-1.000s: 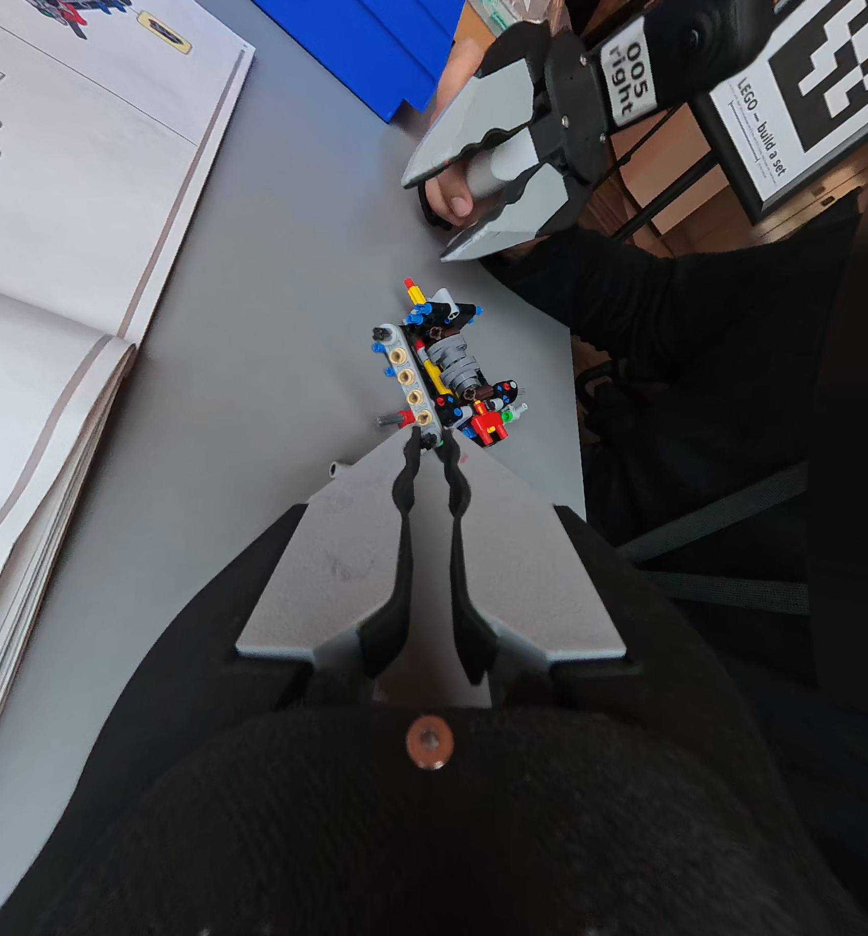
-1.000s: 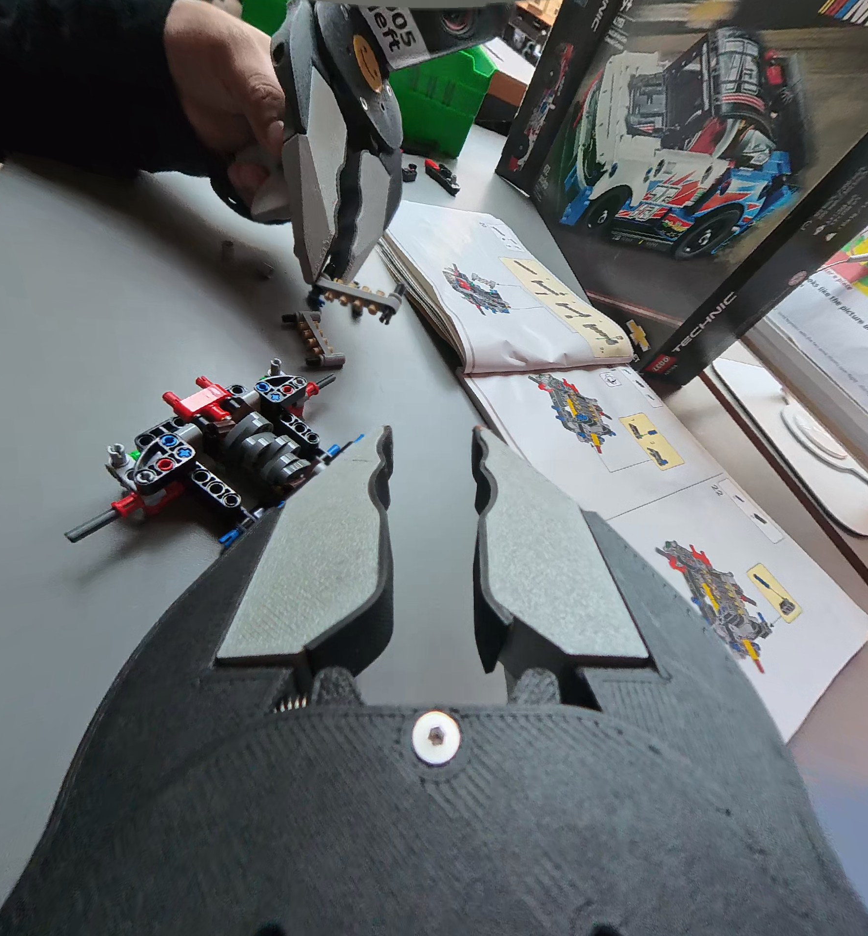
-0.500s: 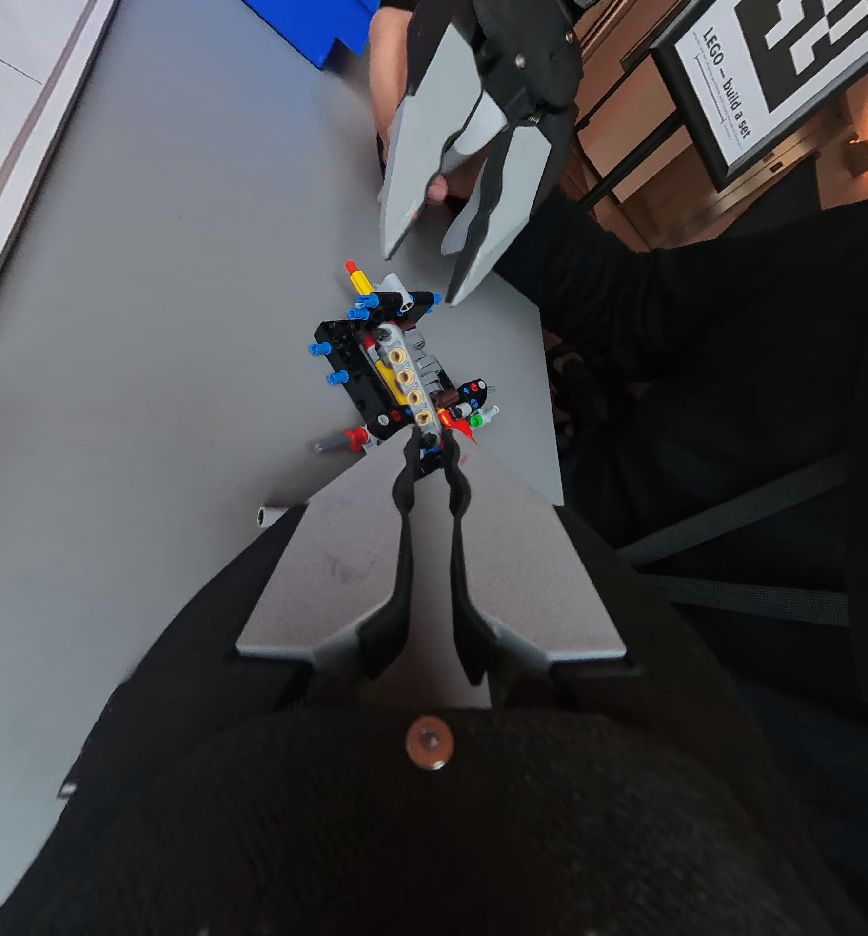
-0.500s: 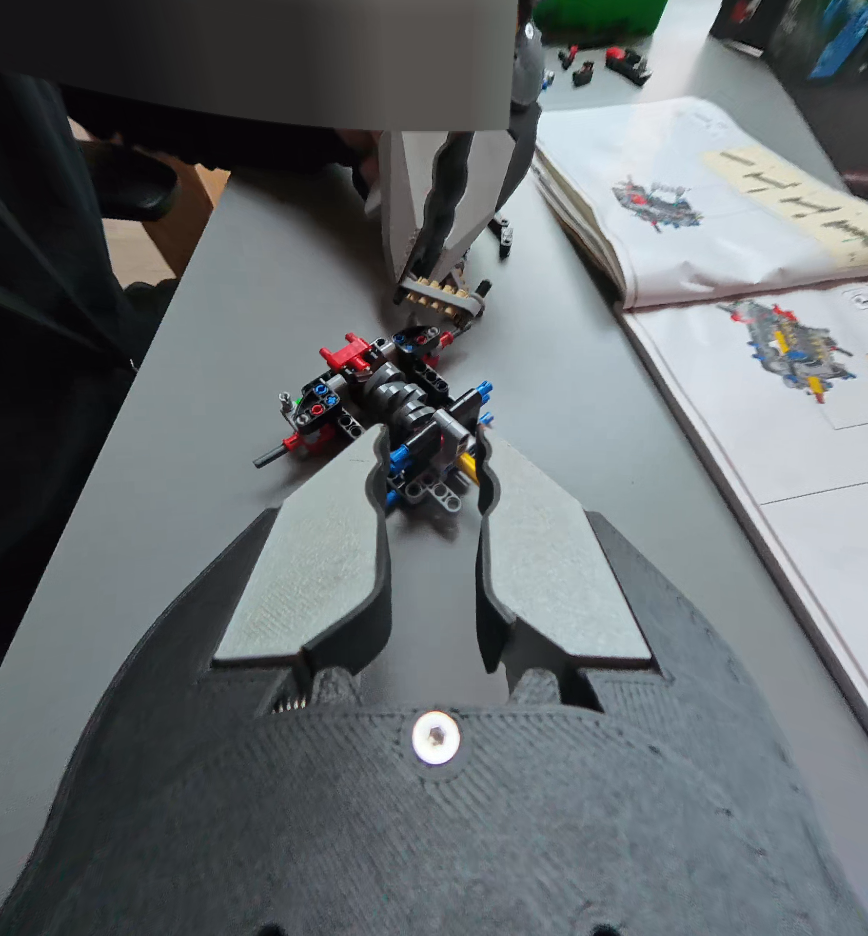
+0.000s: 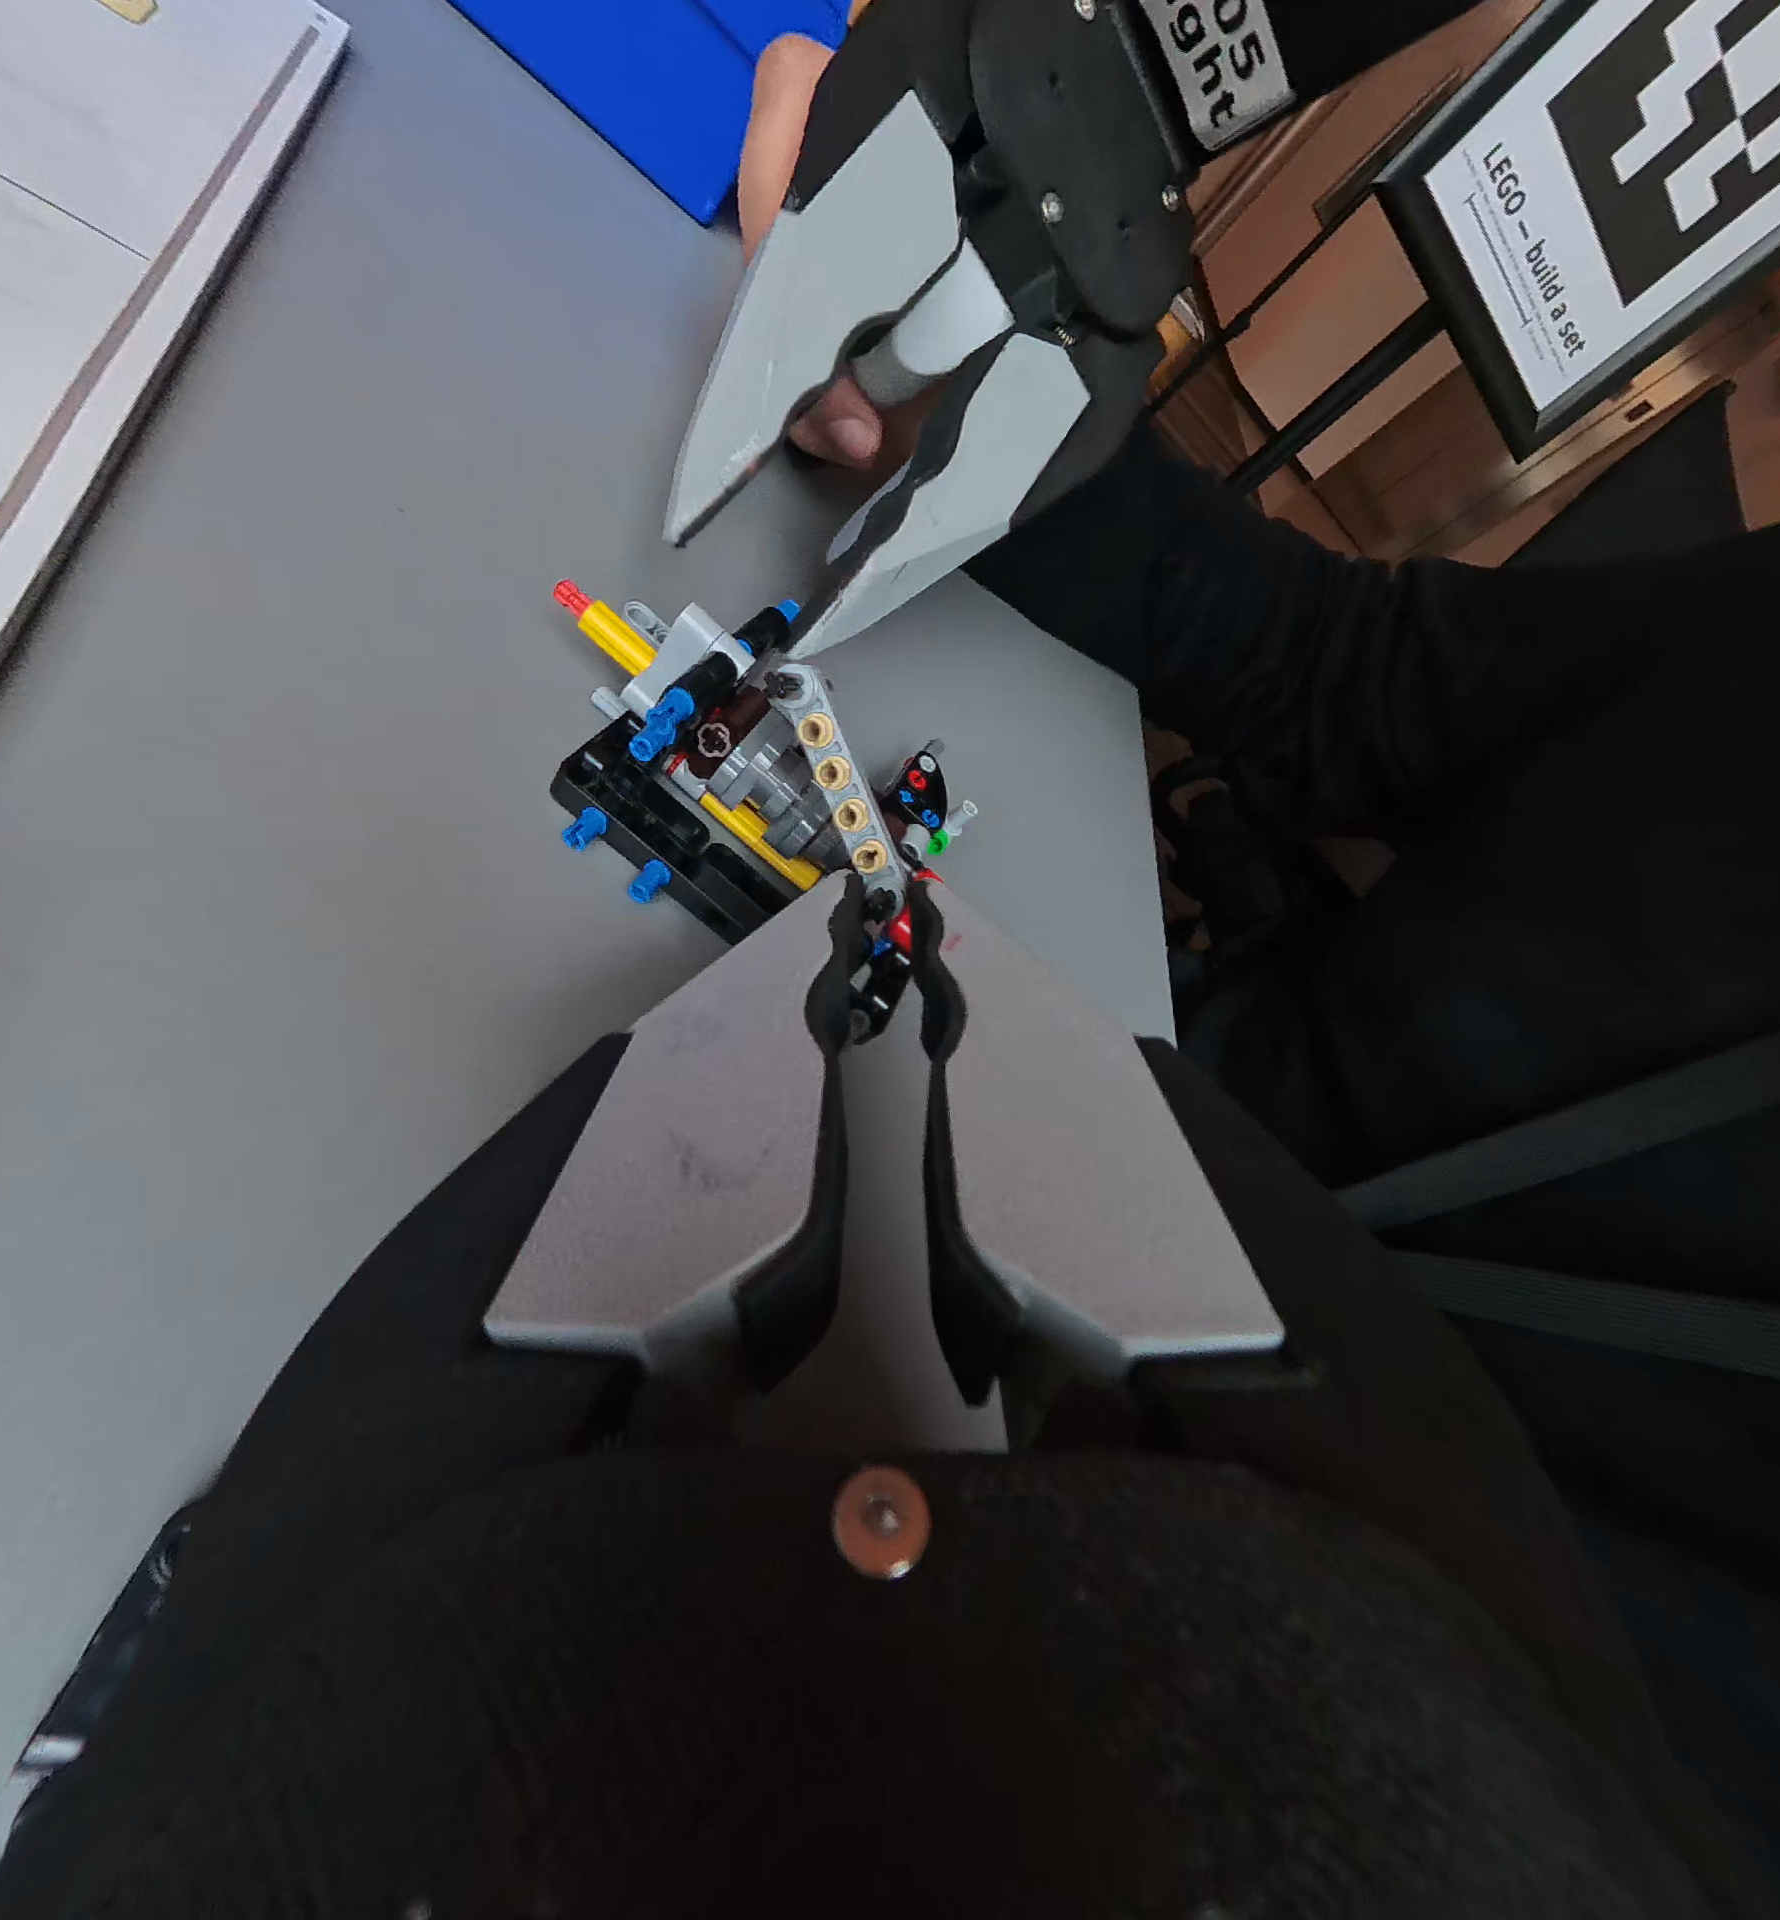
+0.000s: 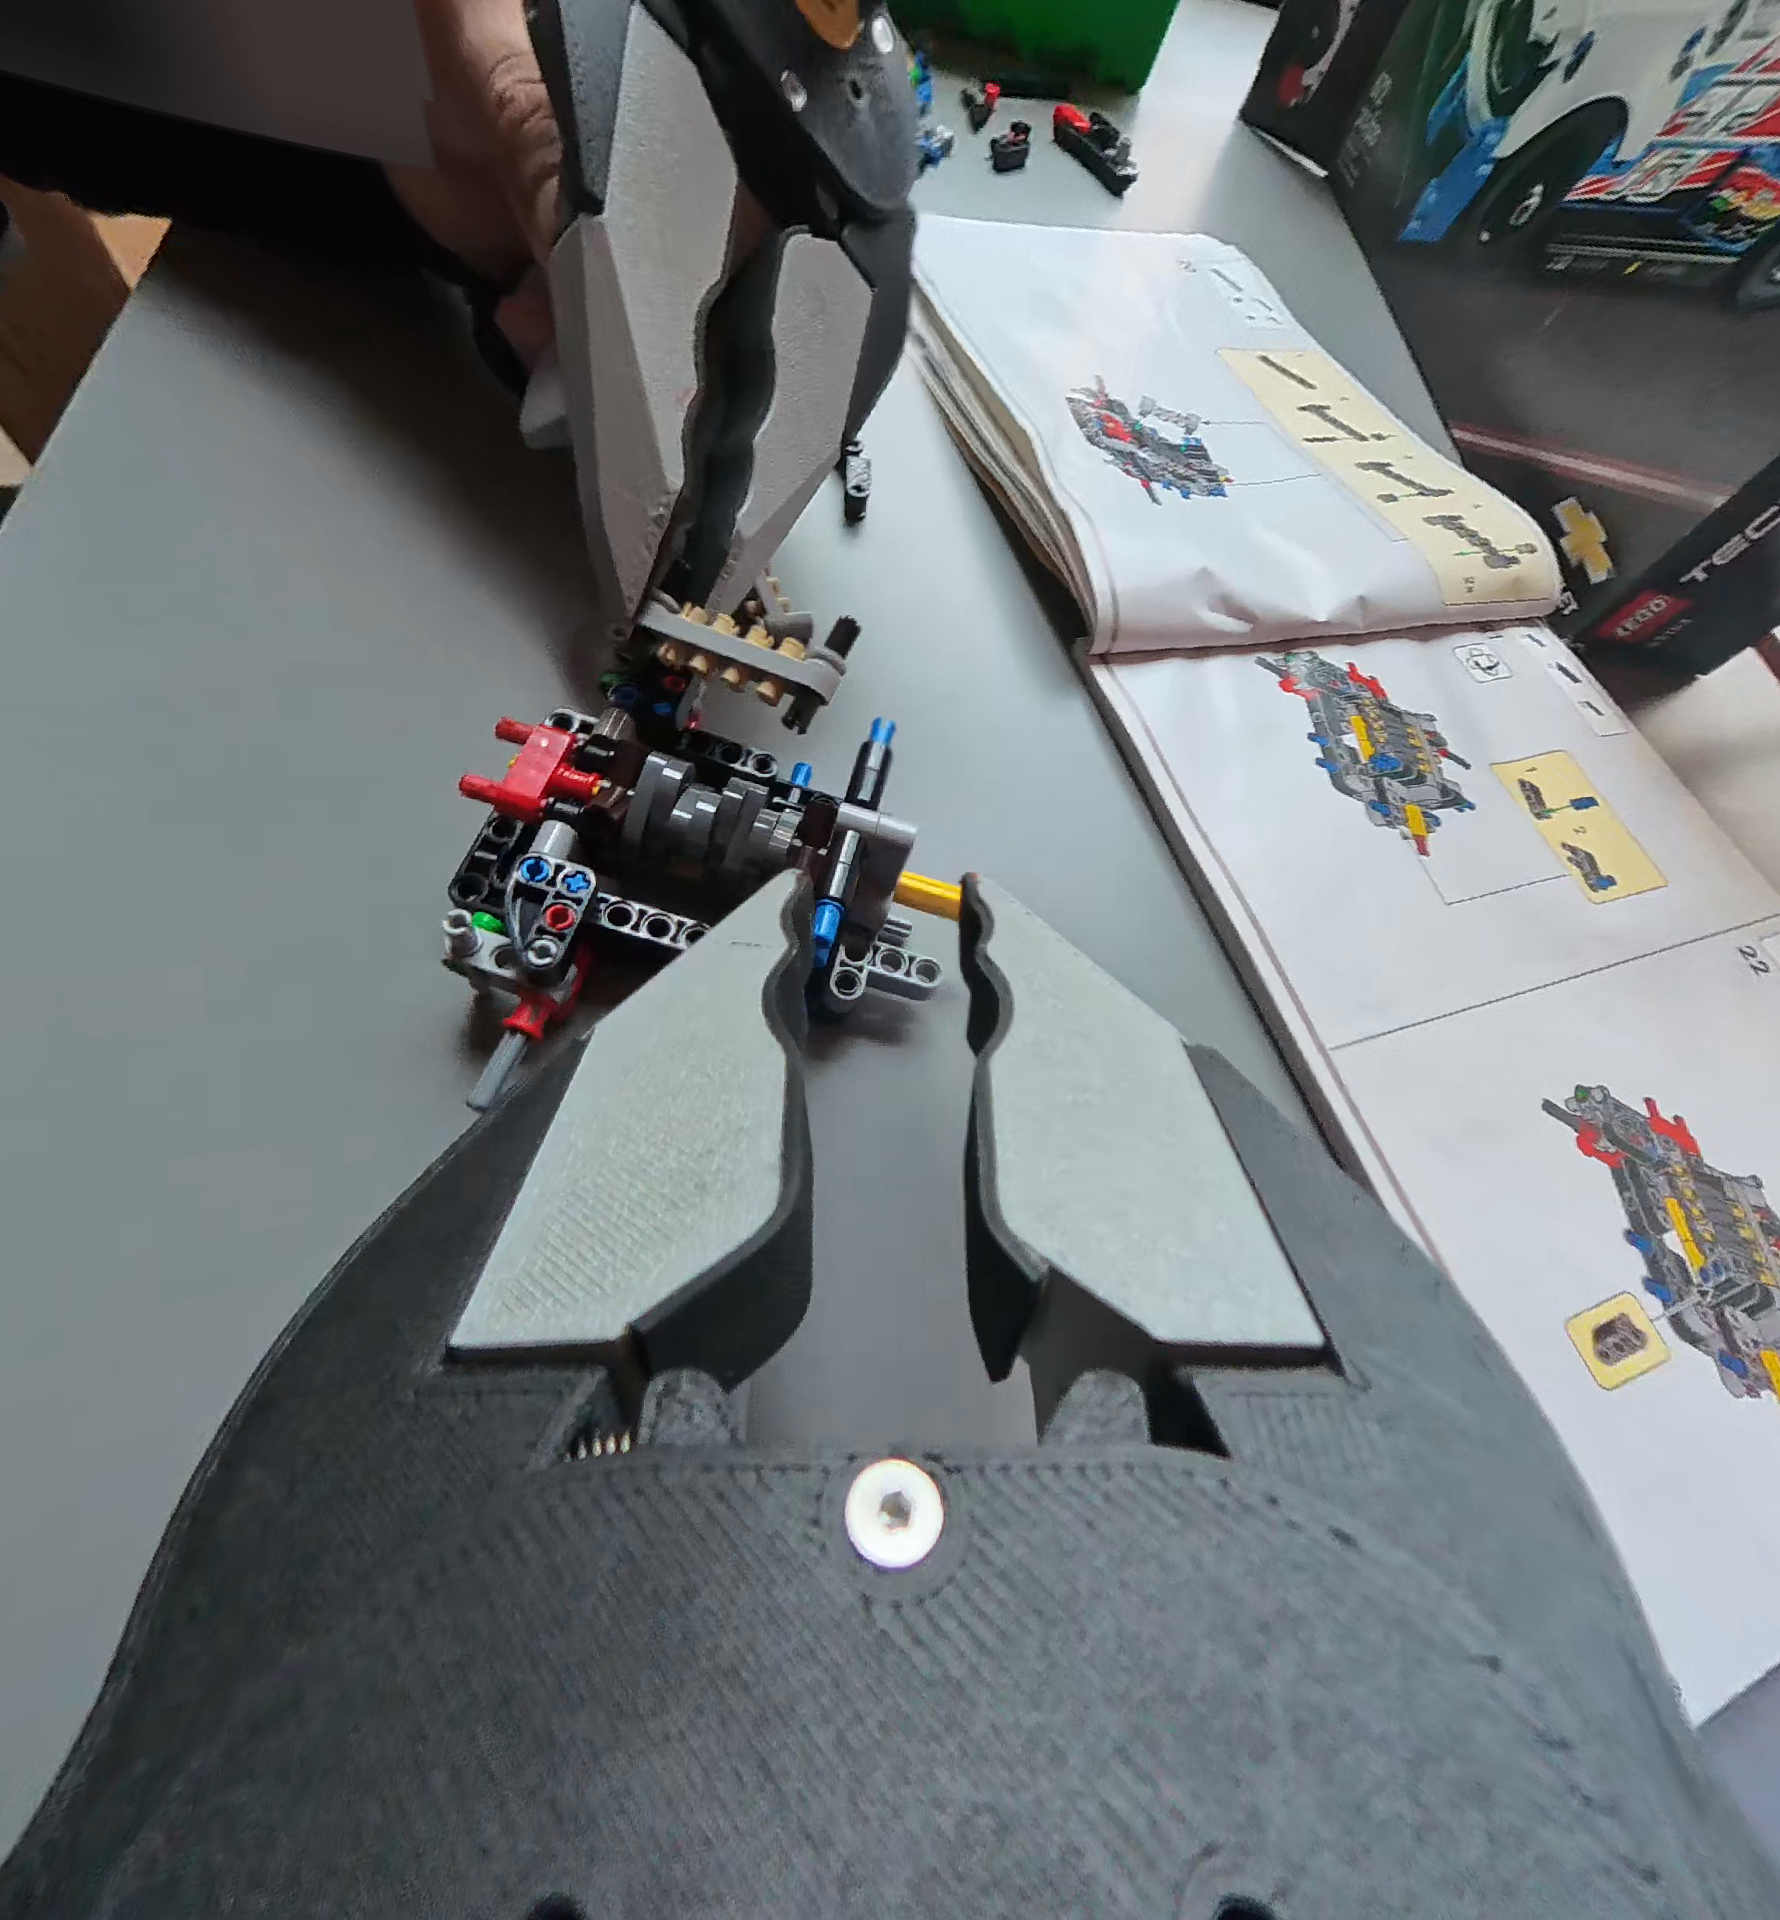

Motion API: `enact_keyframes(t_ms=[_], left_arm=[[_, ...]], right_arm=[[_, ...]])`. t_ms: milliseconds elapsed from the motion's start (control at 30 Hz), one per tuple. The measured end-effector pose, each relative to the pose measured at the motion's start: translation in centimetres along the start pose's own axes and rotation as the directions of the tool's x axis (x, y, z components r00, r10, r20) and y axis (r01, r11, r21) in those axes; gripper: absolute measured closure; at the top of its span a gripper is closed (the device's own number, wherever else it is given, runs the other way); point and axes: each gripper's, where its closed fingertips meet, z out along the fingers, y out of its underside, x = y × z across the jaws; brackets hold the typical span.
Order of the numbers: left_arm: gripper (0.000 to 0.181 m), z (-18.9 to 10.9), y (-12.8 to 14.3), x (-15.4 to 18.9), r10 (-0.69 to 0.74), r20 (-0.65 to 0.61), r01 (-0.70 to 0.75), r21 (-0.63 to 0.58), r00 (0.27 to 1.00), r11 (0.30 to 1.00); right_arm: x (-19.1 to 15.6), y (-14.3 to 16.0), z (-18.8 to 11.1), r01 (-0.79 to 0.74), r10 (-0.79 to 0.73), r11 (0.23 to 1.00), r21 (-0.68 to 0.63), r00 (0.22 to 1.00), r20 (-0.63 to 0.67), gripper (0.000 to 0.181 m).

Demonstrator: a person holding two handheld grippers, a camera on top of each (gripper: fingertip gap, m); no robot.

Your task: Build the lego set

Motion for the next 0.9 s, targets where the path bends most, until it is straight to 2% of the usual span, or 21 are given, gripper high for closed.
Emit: enact_keyframes(t_ms=[100, 167, 233, 333, 433, 667, 900], left_arm=[[0.176, 0.0, -0.1, -0.6, -0.029, 0.034, 0.028, 0.035, 0.999, 0.999], [0.176, -0.1, -0.6, -0.6, -0.049, 0.038, 0.046, 0.079, 0.998, 0.996], [0.176, -0.1, -0.5, -0.5, -0.059, 0.048, 0.056, 0.067, 0.997, 0.996], [0.176, -0.2, -0.5, -0.3, -0.069, 0.074, 0.065, 0.056, 0.995, 0.996], [0.176, -0.5, -1.3, 0.1, -0.094, 0.084, 0.086, 0.097, 0.992, 0.992], [0.176, -0.8, -1.9, 1.0, -0.143, 0.091, 0.128, 0.155, 0.985, 0.980], [0.176, -0.7, -1.8, 1.5, -0.147, 0.108, 0.128, 0.165, 0.983, 0.978]], right_arm=[[1.3, -1.4, -1.1, -0.038, 0.043, 0.996, 0.079, 0.997, -0.070, 0.155], [0.9, -3.1, -1.8, -0.064, 0.075, 0.987, 0.148, 0.995, -0.065, 0.155], [0.0, -4.4, -1.8, -0.044, 0.056, 0.984, 0.172, 0.996, -0.063, 0.153], [-0.6, -4.9, -0.4, -0.014, 0.023, 0.995, 0.099, 0.995, -0.093, 0.150], [-1.3, -5.1, 0.9, -0.092, 0.097, 0.994, 0.056, 0.992, -0.081, 0.131], [-2.2, -5.7, 2.0, 0.002, -0.003, 1.000, -0.003, 0.974, -0.227, 0.137], [-2.5, -5.9, 2.1, -0.008, 0.012, 1.000, 0.015, 0.976, -0.216, 0.134]])
